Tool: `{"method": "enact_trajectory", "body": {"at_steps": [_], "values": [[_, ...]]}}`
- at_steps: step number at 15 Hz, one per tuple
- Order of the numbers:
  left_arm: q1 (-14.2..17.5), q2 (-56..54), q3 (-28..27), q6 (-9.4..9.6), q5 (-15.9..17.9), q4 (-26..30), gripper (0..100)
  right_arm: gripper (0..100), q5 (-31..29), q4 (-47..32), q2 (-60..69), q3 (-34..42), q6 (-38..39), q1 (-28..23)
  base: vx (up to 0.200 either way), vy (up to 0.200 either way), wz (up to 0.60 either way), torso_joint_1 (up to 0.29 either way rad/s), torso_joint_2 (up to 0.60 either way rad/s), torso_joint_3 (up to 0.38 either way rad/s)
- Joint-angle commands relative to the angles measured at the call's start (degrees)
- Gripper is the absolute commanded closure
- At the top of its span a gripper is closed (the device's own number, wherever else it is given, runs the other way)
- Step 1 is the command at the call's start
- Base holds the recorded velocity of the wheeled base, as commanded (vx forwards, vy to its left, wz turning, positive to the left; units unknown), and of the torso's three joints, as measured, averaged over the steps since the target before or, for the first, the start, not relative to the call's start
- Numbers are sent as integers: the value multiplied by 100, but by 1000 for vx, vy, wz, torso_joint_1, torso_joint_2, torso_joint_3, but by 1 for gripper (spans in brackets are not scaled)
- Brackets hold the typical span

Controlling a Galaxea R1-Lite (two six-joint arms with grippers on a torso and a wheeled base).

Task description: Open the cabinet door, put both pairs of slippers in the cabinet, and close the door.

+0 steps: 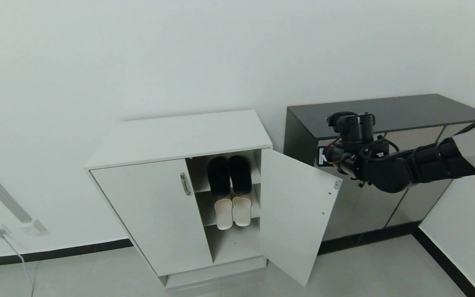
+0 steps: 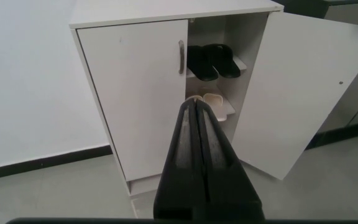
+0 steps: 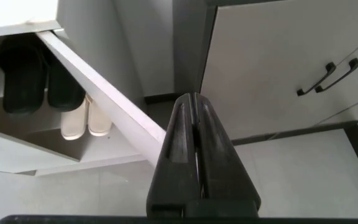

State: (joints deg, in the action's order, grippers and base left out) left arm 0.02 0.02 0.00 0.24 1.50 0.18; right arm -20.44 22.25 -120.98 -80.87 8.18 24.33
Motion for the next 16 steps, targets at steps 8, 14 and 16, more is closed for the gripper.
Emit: {"method": "enact_trajectory", "body": {"at_steps": [8,14,16], "values": [[6,-2,0,2,-1,-1,100,100,5,-10,-611,-385,-1,-78,0,0,0,0,0,0],[-2,-2,0,2,-1,-1,100,100,-3,-10,-717,-394,-1,-95,0,0,0,0,0,0],[-2,-2,0,2,-1,-1,100,100,-3,-19,-717,-385,-1,-87,0,0,0,0,0,0]]}}
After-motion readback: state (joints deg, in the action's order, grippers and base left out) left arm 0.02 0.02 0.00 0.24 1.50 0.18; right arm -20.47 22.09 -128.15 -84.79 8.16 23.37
